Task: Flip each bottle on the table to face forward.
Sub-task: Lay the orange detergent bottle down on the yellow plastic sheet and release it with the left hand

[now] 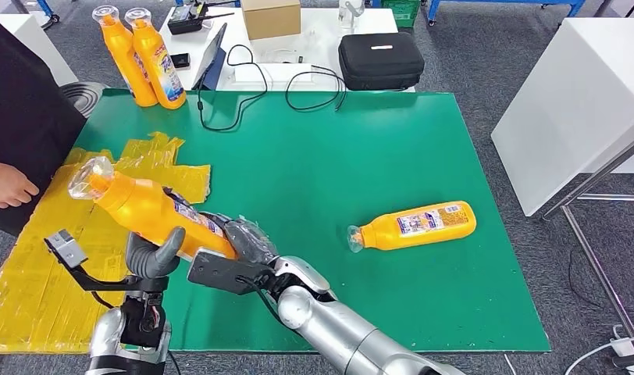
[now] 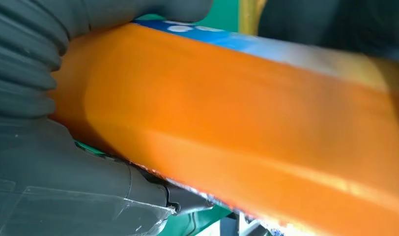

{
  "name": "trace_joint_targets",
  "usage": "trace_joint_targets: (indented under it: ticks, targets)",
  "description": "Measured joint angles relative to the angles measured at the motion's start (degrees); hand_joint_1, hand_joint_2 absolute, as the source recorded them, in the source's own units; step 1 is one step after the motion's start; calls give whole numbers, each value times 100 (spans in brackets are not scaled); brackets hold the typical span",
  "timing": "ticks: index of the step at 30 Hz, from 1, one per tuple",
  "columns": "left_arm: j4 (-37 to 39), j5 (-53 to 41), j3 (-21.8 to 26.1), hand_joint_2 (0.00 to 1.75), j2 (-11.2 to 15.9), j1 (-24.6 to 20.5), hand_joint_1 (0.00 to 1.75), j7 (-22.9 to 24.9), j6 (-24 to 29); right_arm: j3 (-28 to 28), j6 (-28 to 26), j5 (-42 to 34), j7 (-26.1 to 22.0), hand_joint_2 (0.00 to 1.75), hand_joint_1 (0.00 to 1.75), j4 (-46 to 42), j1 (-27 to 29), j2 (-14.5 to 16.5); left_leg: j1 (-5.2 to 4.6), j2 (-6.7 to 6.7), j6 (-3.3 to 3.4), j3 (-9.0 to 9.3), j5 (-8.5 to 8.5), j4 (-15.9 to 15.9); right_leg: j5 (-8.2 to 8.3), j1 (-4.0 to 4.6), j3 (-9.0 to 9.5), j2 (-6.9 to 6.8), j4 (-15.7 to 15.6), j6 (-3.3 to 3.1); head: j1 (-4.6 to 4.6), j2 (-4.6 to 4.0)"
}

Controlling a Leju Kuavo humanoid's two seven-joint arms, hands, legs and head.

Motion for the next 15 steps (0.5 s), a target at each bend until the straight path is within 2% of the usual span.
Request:
trace_joint_targets:
  ticks: [2, 5, 7, 10, 15]
  targets:
    - [-62, -1046, -2, 175, -5, -103, 175, -276, 689, -195, 63, 248, 37, 0, 0, -48, 74, -27, 0, -1, 0, -2, 0, 1, 1, 0, -1, 0, 0, 0, 2, 0]
    - [-203, -3798, 26, 175, -3, -478, 175, -588, 2569, -607, 282, 425, 122, 0, 0, -432, 253, -168, 0, -5, 0, -3, 2, 3, 2, -1, 0, -4, 0, 0, 2, 0]
    - [-215, -5324, 88, 175, 49, -788, 175, -585, 3549, -946, 476, 442, 97, 0, 0, -865, 387, -349, 0, -11, 1, -3, 4, 3, 2, -2, 4, -11, 0, 1, 2, 0]
    - [-65, -6586, 215, 175, 209, -1089, 175, -572, 4396, -1445, 691, 453, -5, 0, 0, -1501, 556, -655, -1, -9, 3, -1, 6, 3, 2, -3, 7, -12, 1, 1, 2, 0]
    - [326, -7851, 338, 175, 455, -1218, 175, -462, 5329, -1919, 789, 462, -128, 0, 0, -2188, 760, -1012, -1, -6, 3, -3, 6, 3, 2, -2, 2, -11, 0, 1, 0, 0]
